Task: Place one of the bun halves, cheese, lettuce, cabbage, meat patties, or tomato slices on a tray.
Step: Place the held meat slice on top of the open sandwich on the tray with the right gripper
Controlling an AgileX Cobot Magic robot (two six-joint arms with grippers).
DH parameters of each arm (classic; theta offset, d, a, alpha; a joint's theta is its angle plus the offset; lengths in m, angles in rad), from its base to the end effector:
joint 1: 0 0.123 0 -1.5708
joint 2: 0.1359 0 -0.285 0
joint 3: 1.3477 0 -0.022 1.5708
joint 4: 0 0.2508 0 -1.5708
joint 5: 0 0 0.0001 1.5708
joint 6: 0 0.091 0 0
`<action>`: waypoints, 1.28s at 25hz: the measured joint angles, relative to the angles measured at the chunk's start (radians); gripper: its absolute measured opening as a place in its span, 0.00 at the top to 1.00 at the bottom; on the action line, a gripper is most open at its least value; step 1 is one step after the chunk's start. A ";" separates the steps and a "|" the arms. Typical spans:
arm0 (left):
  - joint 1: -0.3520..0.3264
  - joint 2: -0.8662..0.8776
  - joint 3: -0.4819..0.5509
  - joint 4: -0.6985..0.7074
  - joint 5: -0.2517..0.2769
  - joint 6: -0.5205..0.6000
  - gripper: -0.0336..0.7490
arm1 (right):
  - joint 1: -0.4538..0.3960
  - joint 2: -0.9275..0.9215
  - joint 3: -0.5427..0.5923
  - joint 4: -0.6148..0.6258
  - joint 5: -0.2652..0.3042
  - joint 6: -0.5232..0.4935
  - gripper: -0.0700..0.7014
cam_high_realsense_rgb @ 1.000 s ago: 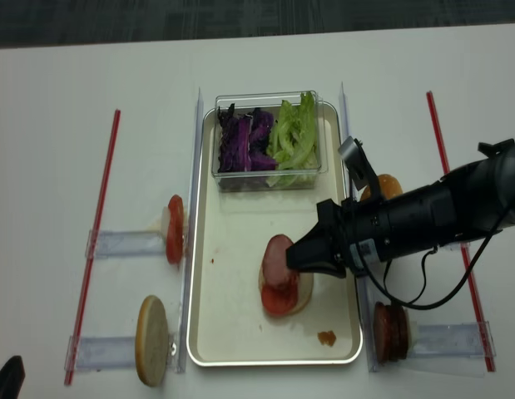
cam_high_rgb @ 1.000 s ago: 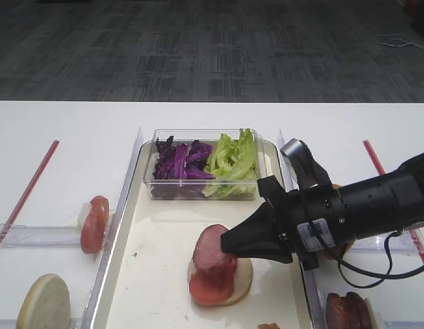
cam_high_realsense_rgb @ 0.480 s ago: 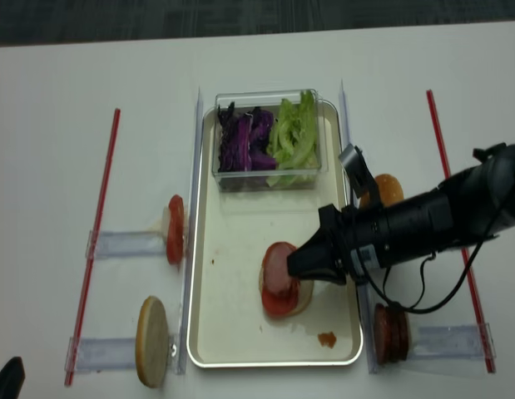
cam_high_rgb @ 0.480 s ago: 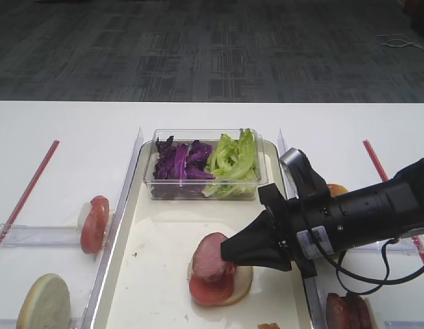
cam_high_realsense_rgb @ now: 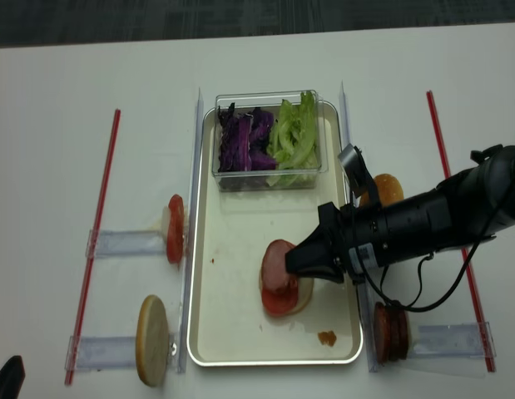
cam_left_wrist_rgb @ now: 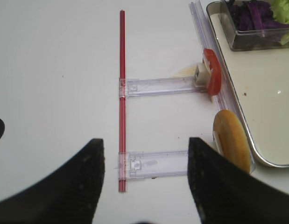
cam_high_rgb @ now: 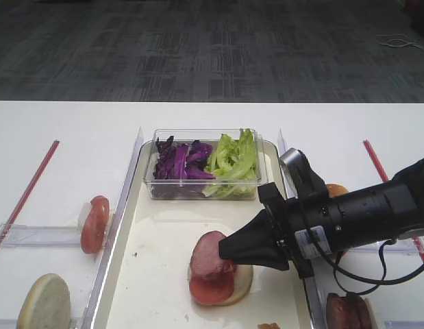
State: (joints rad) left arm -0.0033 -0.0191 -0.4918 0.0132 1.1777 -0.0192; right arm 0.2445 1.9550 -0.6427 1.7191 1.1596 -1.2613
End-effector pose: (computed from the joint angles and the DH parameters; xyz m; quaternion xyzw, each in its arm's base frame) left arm -0.0121 0.0011 0.2657 -0.0077 0.8796 0.0012 0.4756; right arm 0.2432 0.1457 0.1118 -0.0064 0.8155 0.5781 0.0264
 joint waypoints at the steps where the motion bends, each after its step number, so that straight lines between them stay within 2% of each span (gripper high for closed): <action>1: 0.000 0.000 0.000 0.000 0.000 0.000 0.43 | 0.000 0.000 0.000 0.000 0.000 -0.002 0.82; 3: 0.000 0.000 0.000 0.000 0.000 0.000 0.43 | 0.000 0.000 0.000 0.000 0.000 -0.002 0.81; 5: 0.000 0.000 0.000 0.000 0.000 0.000 0.43 | 0.000 0.000 0.000 0.000 0.000 -0.002 0.75; 10: 0.000 0.000 0.000 0.000 0.000 0.000 0.43 | 0.000 0.000 0.000 0.000 0.000 -0.004 0.44; 12: 0.000 0.000 0.000 0.000 0.000 0.000 0.43 | 0.000 0.000 0.000 0.000 0.000 0.002 0.34; 14: 0.000 0.000 0.000 0.000 0.000 0.000 0.43 | 0.000 0.000 0.000 0.000 0.000 0.007 0.28; 18: 0.000 0.000 0.000 0.000 0.000 0.000 0.43 | 0.000 0.000 0.000 0.000 0.000 0.028 0.25; 29: 0.000 0.000 0.000 0.000 0.000 0.000 0.43 | 0.000 0.000 0.000 0.002 0.000 0.091 0.25; 31: 0.000 0.000 0.000 0.000 0.000 0.000 0.43 | 0.000 -0.016 0.000 -0.002 -0.023 0.109 0.25; 32: 0.000 0.000 0.000 0.000 0.000 0.000 0.43 | 0.000 -0.030 0.000 -0.012 -0.054 0.117 0.25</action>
State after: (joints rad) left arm -0.0033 -0.0191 -0.4918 0.0132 1.1777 -0.0192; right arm 0.2445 1.9254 -0.6427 1.7068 1.1058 -1.1446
